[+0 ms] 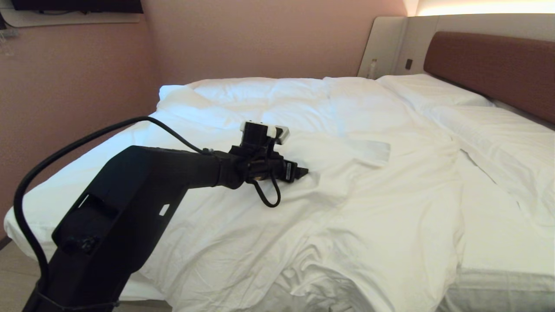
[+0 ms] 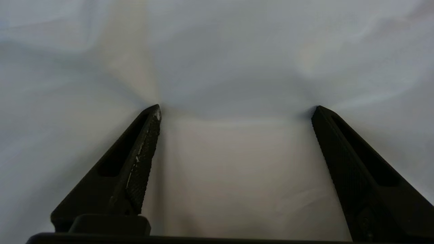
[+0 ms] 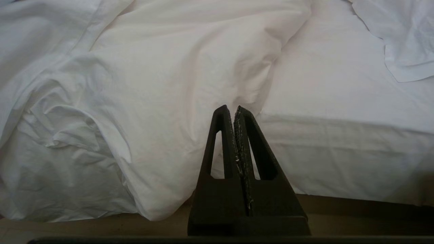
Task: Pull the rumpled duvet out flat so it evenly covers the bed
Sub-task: Hold the folded corner of the quilt
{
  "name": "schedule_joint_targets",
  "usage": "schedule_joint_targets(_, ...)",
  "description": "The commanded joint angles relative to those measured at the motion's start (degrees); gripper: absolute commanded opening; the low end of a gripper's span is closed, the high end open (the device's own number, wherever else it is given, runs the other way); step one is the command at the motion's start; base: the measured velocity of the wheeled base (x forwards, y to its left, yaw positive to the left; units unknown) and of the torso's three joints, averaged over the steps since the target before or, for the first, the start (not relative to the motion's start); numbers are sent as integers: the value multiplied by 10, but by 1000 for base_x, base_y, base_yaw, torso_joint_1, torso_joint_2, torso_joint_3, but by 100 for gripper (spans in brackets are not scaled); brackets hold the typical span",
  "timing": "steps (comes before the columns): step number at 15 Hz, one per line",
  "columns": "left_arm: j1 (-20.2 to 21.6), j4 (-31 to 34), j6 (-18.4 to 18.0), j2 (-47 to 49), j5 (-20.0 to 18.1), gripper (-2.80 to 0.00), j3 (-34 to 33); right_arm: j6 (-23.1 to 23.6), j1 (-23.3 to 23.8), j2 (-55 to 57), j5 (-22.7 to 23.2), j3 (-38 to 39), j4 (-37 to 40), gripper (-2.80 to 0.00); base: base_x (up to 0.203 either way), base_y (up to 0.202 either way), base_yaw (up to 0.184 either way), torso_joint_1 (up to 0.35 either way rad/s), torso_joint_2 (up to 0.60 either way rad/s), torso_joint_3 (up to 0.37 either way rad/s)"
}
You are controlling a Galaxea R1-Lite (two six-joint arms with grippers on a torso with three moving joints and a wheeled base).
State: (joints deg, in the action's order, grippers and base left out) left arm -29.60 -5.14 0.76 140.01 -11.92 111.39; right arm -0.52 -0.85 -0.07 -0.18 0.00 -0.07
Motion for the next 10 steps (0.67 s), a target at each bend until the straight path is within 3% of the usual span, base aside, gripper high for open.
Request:
schedule_joint_targets(1, 0, 1, 0, 13, -1, 0, 1, 0, 0, 1, 0, 0, 0, -280, 0, 0, 0, 0, 0, 0)
schedule_joint_targets(10, -1, 0, -3, 62, 0, 0, 3, 0, 0, 1, 0, 0, 0, -280, 0, 0, 0, 0, 0, 0)
